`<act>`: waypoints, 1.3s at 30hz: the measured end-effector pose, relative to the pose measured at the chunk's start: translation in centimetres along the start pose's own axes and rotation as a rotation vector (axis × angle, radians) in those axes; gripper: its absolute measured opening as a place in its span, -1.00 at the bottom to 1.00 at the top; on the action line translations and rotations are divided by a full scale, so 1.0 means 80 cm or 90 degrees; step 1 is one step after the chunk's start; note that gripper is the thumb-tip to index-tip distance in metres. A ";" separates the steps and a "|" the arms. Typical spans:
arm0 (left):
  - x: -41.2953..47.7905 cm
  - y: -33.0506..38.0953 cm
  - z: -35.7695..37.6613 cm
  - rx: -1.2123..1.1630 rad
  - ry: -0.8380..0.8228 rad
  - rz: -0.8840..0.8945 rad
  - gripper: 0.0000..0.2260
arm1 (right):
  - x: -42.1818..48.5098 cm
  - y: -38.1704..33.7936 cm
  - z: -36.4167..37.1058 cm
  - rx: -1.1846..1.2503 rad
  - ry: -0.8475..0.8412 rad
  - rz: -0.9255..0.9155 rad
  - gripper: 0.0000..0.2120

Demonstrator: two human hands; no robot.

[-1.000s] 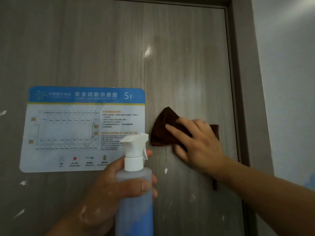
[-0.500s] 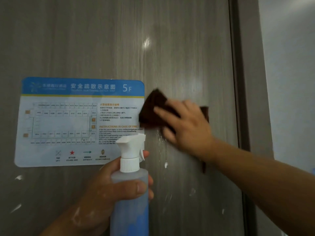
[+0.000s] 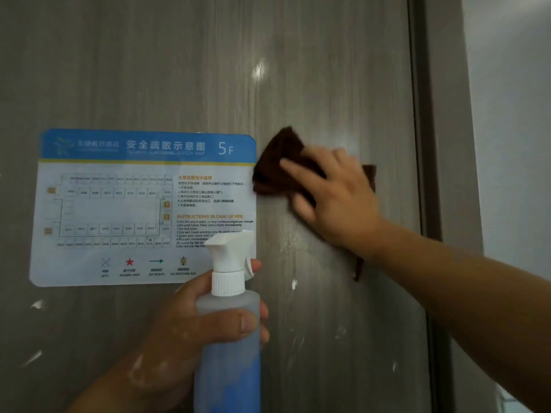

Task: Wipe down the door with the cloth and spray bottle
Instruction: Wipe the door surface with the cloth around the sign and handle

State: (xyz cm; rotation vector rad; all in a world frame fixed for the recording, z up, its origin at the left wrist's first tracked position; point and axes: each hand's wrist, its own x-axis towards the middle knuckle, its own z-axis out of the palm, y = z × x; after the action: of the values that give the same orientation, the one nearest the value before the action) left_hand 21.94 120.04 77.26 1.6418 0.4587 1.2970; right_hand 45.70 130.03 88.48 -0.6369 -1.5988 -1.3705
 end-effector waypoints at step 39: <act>0.007 -0.001 0.017 0.048 0.012 0.024 -0.35 | -0.120 -0.037 -0.022 0.046 -0.098 -0.143 -0.54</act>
State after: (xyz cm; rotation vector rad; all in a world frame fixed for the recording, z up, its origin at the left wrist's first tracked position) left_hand 23.38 119.93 77.53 1.7093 0.4948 1.3376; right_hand 48.15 129.22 78.60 -0.5419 -1.8808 -1.4466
